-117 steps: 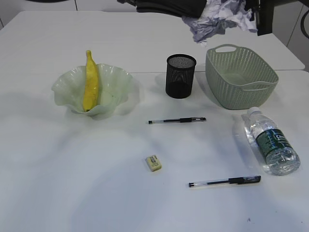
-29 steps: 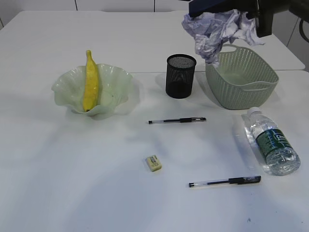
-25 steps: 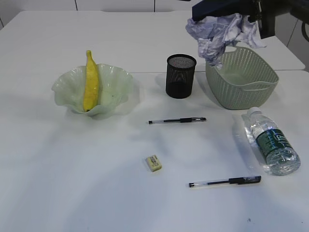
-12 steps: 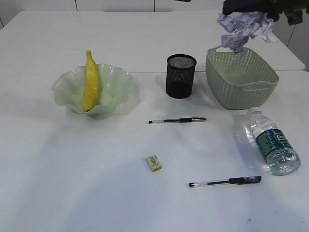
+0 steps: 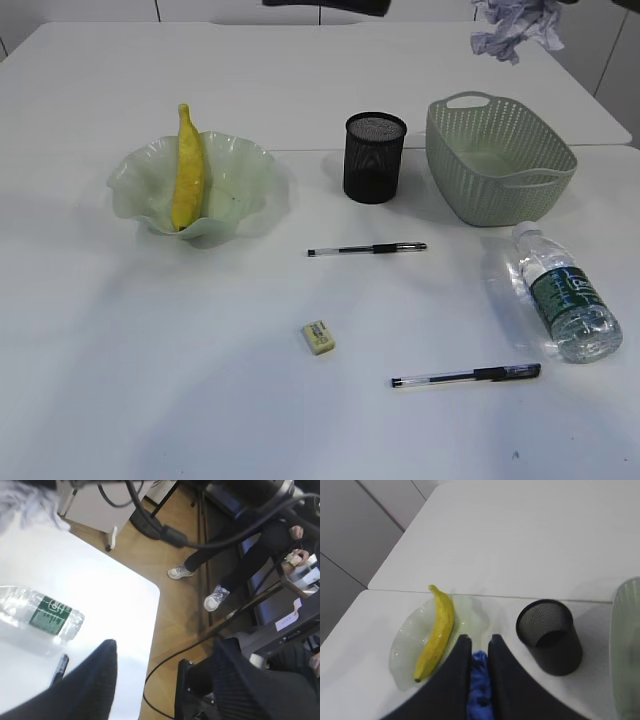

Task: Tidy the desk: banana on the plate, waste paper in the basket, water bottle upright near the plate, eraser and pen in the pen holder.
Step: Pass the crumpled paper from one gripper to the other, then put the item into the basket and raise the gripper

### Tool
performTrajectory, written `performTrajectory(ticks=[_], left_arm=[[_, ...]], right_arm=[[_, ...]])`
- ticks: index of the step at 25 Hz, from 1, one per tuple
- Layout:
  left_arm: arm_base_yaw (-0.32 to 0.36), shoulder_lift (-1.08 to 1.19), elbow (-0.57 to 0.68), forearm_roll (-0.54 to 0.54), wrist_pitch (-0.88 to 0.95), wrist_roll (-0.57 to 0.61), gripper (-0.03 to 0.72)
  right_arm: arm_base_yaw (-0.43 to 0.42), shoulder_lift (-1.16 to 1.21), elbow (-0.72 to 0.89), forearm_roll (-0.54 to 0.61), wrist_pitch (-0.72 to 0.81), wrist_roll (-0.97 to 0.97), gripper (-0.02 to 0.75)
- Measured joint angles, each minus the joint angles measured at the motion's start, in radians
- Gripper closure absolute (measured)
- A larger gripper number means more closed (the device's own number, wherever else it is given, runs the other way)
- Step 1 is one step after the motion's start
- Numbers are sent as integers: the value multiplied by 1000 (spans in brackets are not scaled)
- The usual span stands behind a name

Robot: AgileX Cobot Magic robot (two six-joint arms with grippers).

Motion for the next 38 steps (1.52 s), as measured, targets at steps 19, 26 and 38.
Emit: performTrajectory(ticks=[19, 26, 38], left_arm=[[0, 0, 0, 121, 0, 0, 261], [0, 0, 0, 188, 0, 0, 261], [0, 0, 0, 247, 0, -4, 261]], right_arm=[[0, 215, -133, -278, -210, -83, 687], [0, 316, -230, -379, -249, -83, 687], [0, 448, -265, -448, -395, -85, 687]])
